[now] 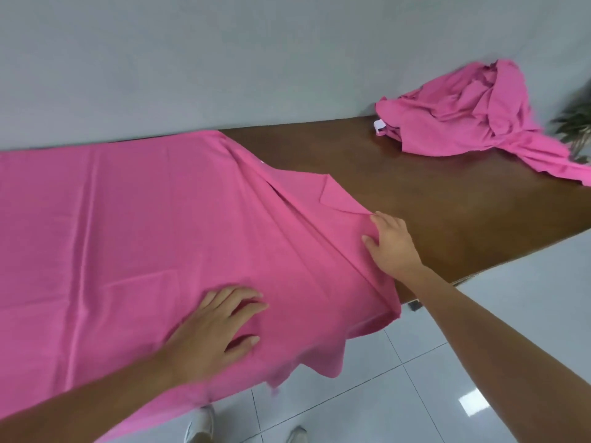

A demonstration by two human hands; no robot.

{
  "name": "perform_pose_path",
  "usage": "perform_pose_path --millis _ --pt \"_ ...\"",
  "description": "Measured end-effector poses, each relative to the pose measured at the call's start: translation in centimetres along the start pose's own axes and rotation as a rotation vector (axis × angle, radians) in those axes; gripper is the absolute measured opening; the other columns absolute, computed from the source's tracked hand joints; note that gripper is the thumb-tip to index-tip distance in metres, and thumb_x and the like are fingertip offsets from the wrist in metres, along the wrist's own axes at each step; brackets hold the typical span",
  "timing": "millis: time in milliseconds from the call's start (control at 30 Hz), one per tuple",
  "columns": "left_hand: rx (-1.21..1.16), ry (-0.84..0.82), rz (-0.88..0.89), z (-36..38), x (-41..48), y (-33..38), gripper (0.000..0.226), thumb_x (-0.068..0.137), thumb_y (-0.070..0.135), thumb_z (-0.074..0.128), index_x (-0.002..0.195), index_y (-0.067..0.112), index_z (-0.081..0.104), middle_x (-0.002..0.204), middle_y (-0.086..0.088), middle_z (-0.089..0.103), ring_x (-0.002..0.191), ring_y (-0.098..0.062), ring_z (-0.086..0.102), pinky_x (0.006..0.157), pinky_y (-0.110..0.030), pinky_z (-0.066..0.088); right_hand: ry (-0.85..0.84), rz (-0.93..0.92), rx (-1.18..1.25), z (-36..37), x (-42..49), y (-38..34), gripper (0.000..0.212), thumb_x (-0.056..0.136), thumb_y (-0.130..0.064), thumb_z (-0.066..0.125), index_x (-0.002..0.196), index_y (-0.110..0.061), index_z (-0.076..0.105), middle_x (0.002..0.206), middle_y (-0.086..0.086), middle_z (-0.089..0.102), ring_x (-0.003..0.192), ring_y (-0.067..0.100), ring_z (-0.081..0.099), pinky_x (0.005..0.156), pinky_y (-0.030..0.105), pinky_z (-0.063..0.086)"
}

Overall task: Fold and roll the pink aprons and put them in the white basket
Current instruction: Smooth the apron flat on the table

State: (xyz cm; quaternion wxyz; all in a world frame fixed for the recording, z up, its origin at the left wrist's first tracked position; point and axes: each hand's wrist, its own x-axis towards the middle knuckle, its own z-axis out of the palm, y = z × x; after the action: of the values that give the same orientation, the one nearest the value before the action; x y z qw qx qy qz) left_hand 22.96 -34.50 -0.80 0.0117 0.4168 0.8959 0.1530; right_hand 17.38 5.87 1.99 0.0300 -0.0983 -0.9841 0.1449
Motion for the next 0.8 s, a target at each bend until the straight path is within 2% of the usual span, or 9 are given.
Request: perform_pose_path --millis 167,300,367,467,567,667,800 --pt "0.055 0.021 -0.033 0.5 0.1 0.5 0.049 0.097 0.052 0.048 0.141 0.031 0.052 0.143 0.011 0.047 0.135 -0.013 0.041 0.111 -0.036 0.029 0.073 -0.054 0.178 -0.6 -2.3 0.3 0.053 0.101 -0.033 0.054 0.149 -0.016 0.043 0.157 0.006 0.035 0.144 0.026 0.026 0.117 0.044 0.028" --pt "0.02 0.052 -0.075 0.9 0.1 1.1 0.044 0.098 0.048 0.046 0.138 0.031 0.053 0.141 0.013 0.046 0.134 -0.012 0.041 0.109 -0.039 0.032 0.103 -0.179 0.254 -1.0 -7.8 0.7 0.046 0.1 -0.031 0.056 0.143 -0.016 0.049 0.149 0.001 0.045 0.137 0.018 0.034 0.114 0.038 0.034" --pt "0.009 0.069 -0.099 1.0 0.2 1.4 0.041 0.098 0.047 0.046 0.136 0.032 0.053 0.139 0.014 0.047 0.133 -0.013 0.043 0.107 -0.039 0.033 0.125 -0.202 0.232 -0.9 -10.5 1.5 0.045 0.1 -0.032 0.058 0.142 -0.018 0.049 0.143 -0.001 0.049 0.129 0.017 0.041 0.107 0.035 0.038" --pt "-0.001 0.084 -0.12 1.2 0.3 1.5 0.04 0.097 0.046 0.047 0.135 0.032 0.054 0.137 0.015 0.047 0.132 -0.013 0.044 0.108 -0.039 0.032 0.182 -0.096 0.167 -0.2 -13.5 2.8 0.044 0.096 -0.042 0.064 0.132 -0.018 0.054 0.12 -0.002 0.057 0.106 0.017 0.049 0.088 0.037 0.049" --pt "-0.002 0.098 -0.124 1.1 0.2 1.6 0.04 0.098 0.046 0.047 0.135 0.032 0.055 0.137 0.016 0.047 0.132 -0.011 0.042 0.109 -0.037 0.03 0.226 0.0 0.14 0.8 -15.1 3.3 0.041 0.088 -0.05 0.072 0.111 -0.017 0.061 0.104 -0.004 0.057 0.095 0.017 0.048 0.082 0.035 0.048" --pt "0.007 0.084 -0.124 1.1 0.3 1.7 0.04 0.098 0.046 0.046 0.136 0.032 0.054 0.138 0.016 0.047 0.133 -0.012 0.042 0.11 -0.037 0.03 0.234 0.016 0.138 1.3 -15.4 3.6 0.024 0.086 -0.04 0.077 0.092 -0.02 0.065 0.098 -0.006 0.055 0.091 0.014 0.045 0.078 0.034 0.048" --pt "0.027 0.048 -0.131 1.0 0.2 1.8 0.045 0.102 0.048 0.039 0.144 0.033 0.048 0.145 0.013 0.042 0.138 -0.015 0.038 0.112 -0.04 0.029 0.217 0.056 0.267 0.8 -14.7 4.4 0.013 0.092 -0.03 0.071 0.084 -0.023 0.064 0.096 -0.01 0.054 0.092 0.014 0.047 0.078 0.034 0.047"
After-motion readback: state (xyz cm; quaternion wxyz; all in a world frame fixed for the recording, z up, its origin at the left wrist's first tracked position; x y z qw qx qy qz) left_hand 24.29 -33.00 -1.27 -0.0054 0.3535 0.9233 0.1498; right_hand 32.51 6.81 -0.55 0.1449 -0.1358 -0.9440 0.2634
